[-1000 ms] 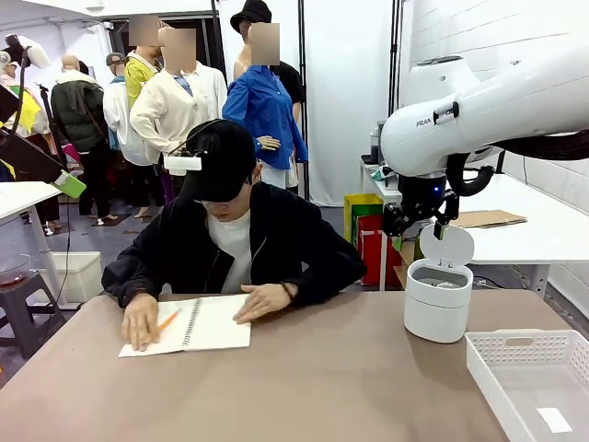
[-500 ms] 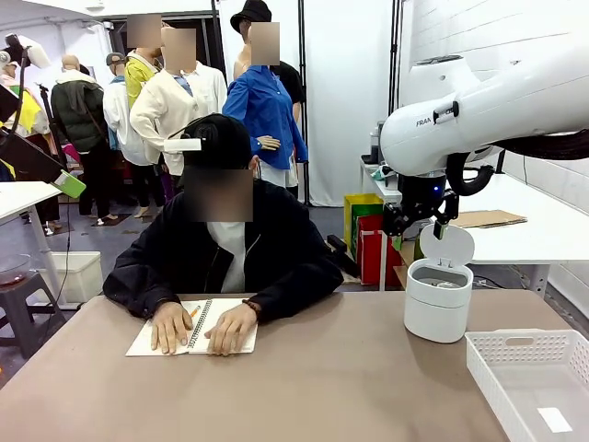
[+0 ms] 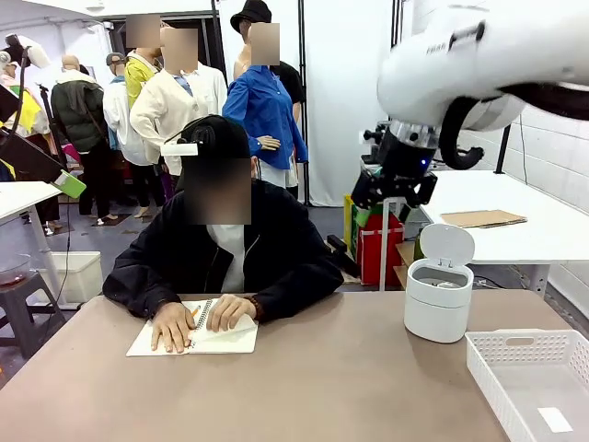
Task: Sort the paper based on its condition.
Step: If a person hands you a paper, place it in the Organizing basket , and if it's crumpled, put it in the Trash can.
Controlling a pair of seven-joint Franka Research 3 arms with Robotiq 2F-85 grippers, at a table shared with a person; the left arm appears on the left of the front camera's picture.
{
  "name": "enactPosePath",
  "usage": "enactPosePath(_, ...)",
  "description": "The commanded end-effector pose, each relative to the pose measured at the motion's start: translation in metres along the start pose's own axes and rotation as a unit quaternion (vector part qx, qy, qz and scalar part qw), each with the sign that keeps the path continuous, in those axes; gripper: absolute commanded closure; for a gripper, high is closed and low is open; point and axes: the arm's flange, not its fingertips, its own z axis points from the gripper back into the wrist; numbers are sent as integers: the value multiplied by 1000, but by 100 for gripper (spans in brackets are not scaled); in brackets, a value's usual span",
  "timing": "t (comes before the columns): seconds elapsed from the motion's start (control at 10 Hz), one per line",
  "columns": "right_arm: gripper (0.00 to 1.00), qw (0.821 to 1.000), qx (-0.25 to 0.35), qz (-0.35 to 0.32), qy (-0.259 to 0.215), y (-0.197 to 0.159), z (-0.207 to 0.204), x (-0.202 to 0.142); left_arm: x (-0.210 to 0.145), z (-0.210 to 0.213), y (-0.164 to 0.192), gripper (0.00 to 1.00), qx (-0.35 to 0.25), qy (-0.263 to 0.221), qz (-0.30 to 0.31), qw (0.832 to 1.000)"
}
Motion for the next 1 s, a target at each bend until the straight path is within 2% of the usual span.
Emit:
enactPosePath(0.0, 0, 997, 64, 38, 3, 8, 16, -2, 0, 0, 0, 0, 1, 1, 0, 1000)
enactPosePath(0.1, 0, 994, 85, 67, -12, 23, 31, -4, 0, 0, 0, 0, 1, 1, 0, 1000)
enactPosePath(0.3, 0, 989, 85, 95, -76, 46, 66, -11, 0, 0, 0, 0, 1, 1, 0, 1000)
enactPosePath(0.4, 0, 984, 105, 105, -97, 53, 85, -16, 0, 0, 0, 0, 1, 1, 0, 1000)
enactPosePath(0.5, 0, 980, 119, 114, -111, 58, 99, -21, 0, 0, 0, 0, 1, 1, 0, 1000)
enactPosePath(0.7, 0, 979, 123, 125, -107, 65, 115, -21, 0, 0, 0, 0, 1, 1, 0, 1000)
enactPosePath(0.9, 0, 979, 87, 137, -123, 73, 118, -19, 0, 0, 0, 0, 1, 1, 0, 1000)
